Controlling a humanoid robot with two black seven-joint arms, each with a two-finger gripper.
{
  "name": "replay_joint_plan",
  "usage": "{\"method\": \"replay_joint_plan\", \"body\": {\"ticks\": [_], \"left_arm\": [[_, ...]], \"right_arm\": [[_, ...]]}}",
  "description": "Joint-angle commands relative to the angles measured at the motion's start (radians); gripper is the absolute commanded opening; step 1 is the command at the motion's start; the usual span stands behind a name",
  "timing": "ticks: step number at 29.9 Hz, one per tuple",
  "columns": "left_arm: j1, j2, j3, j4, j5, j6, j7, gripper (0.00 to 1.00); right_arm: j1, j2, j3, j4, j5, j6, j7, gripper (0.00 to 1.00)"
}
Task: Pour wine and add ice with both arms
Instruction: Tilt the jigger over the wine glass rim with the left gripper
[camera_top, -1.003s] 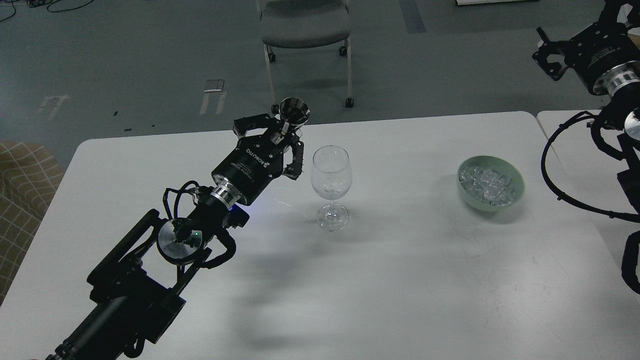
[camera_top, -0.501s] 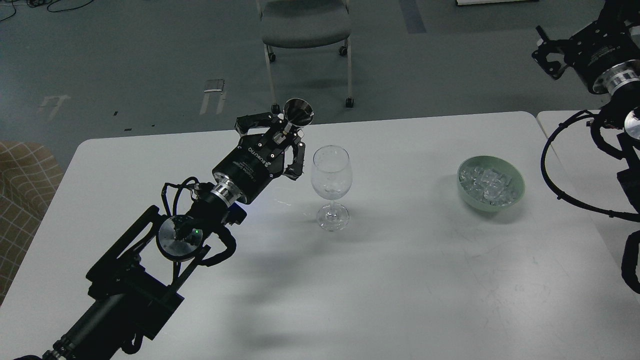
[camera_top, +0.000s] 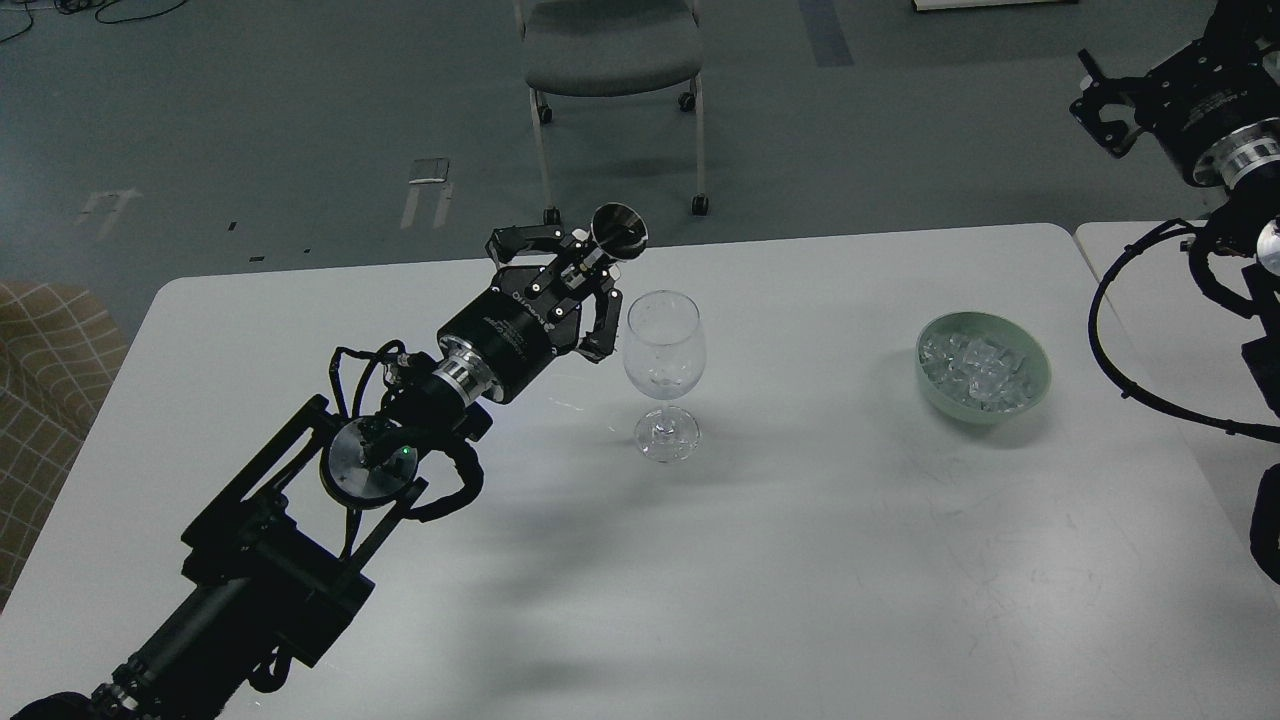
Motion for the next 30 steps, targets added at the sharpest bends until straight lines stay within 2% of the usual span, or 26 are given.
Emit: {"method": "replay_joint_plan", "body": {"ticks": [1, 30], "left_arm": [[-0.007, 0.003, 0.004, 0.000, 0.032, 0.004, 0.014, 0.00], [-0.043, 0.017, 0.006, 0.000, 0.143, 0.019, 0.057, 0.00]], "right_arm": [[0.000, -0.003, 0.000, 0.005, 0.000, 0.000, 0.000, 1.00], [-0.001, -0.022, 0.000, 0.011, 0.000, 0.003, 0.000, 1.00]]}}
